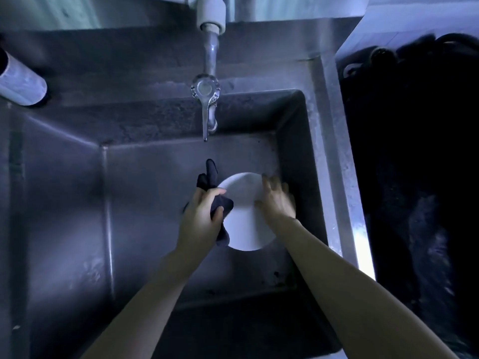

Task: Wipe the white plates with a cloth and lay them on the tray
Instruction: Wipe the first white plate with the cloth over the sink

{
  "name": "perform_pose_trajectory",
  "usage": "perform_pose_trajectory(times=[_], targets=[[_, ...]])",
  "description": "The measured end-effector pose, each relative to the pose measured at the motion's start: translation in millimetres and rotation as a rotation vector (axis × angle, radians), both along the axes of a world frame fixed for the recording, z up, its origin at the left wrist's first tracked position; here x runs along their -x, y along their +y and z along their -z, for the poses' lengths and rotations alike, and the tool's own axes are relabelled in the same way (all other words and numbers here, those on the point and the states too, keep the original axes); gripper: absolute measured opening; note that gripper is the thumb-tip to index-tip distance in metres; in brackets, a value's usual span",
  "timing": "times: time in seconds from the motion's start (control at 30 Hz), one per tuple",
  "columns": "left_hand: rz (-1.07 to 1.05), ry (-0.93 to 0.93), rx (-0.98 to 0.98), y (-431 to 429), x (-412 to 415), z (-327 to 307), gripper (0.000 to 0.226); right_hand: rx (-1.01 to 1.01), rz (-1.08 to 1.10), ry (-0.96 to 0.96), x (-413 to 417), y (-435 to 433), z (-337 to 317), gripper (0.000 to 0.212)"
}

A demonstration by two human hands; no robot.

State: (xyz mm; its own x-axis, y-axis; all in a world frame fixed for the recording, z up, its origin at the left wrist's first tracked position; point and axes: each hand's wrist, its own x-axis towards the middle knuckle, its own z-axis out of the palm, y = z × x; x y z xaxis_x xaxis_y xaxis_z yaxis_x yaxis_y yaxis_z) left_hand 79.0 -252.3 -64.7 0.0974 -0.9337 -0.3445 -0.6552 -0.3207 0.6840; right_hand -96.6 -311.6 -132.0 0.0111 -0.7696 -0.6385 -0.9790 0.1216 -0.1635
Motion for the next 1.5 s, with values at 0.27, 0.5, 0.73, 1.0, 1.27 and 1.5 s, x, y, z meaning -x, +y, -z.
perform_pose_trajectory(times=[0.27, 0.5, 0.73, 1.0, 1.27, 1.5], targets=[[-0.059, 0.071, 0.046, -2, 7, 8, 0.035, 0.079, 0.117, 0.046, -6, -3, 16, 0.068], [-0.025, 0.095, 0.02, -1, 4, 4, 0.031, 0.075, 0.109, 0.042, -5, -7, 7, 0.066], [-0.053, 0.067, 0.056, 6, -2, -1, 0.035, 0.065, 0.162, -0.006, -5, -8, -13, 0.059], [-0.055, 0.051, 0.078, 26, -20, -18, 0.048, 0.02, 0.19, -0.24, -1, -6, -50, 0.017], [-0.097, -0.198, 0.223, 55, -43, -57, 0.067, 0.103, 0.416, -0.529, -13, 32, -101, 0.019], [0.29, -0.13, 0.168, 85, -47, -105, 0.063, 0.105, 0.803, -0.983, -60, 92, -155, 0.027]])
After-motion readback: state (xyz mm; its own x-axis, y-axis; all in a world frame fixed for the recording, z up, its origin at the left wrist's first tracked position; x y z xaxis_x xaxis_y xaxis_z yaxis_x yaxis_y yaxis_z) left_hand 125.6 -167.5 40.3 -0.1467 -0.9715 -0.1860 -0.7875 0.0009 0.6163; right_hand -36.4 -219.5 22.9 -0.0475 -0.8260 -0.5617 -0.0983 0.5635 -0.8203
